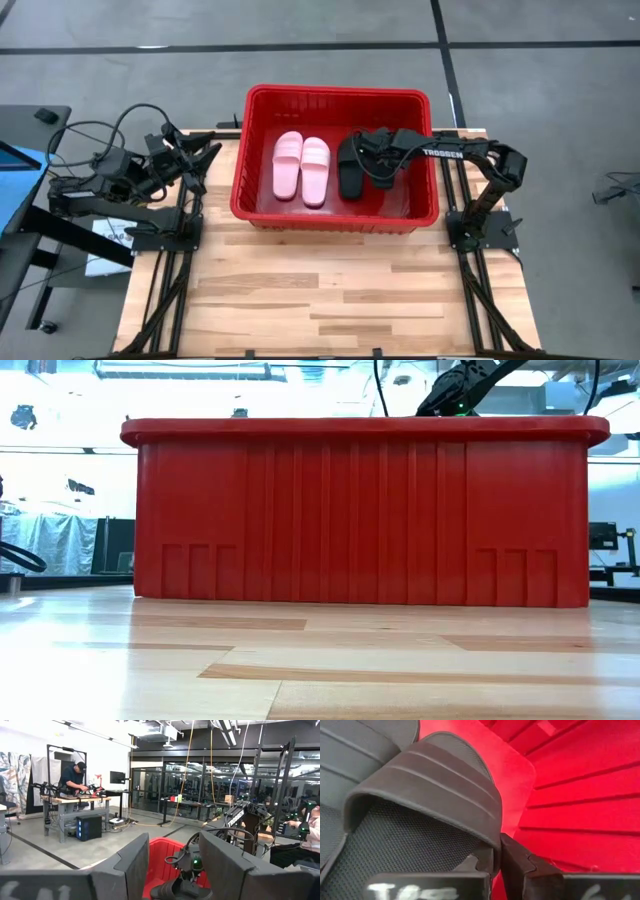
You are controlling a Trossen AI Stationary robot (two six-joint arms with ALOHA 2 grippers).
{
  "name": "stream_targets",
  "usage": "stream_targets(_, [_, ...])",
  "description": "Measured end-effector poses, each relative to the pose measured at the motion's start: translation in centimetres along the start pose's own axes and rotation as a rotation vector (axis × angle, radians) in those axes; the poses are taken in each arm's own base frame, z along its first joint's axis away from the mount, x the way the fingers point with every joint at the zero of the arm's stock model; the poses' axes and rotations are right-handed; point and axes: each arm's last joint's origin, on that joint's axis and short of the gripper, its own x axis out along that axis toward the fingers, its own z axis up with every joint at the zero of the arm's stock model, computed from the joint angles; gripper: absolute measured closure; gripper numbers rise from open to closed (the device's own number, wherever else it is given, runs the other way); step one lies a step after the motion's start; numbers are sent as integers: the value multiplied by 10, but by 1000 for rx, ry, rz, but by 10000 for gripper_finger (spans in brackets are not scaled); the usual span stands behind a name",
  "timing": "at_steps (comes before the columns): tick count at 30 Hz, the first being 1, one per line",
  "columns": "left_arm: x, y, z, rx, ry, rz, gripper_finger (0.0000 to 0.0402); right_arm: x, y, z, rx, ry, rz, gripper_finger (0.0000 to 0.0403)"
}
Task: Pick and place slides into bin
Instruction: Put the black slide into the red bin
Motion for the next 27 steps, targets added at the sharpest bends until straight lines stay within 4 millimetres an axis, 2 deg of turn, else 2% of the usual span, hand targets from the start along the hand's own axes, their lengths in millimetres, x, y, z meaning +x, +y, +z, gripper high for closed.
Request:
stream_targets(6, [0, 0, 0, 0, 0, -1, 236, 2, 1, 0, -10, 2, 0, 385])
stream_targets(19, [0, 0, 0, 0, 0, -1, 236, 2, 1, 1, -4, -5, -2, 324])
stream_targets(27, [0, 0, -1, -2, 7, -1, 236, 2, 1, 2, -24, -9, 0, 314])
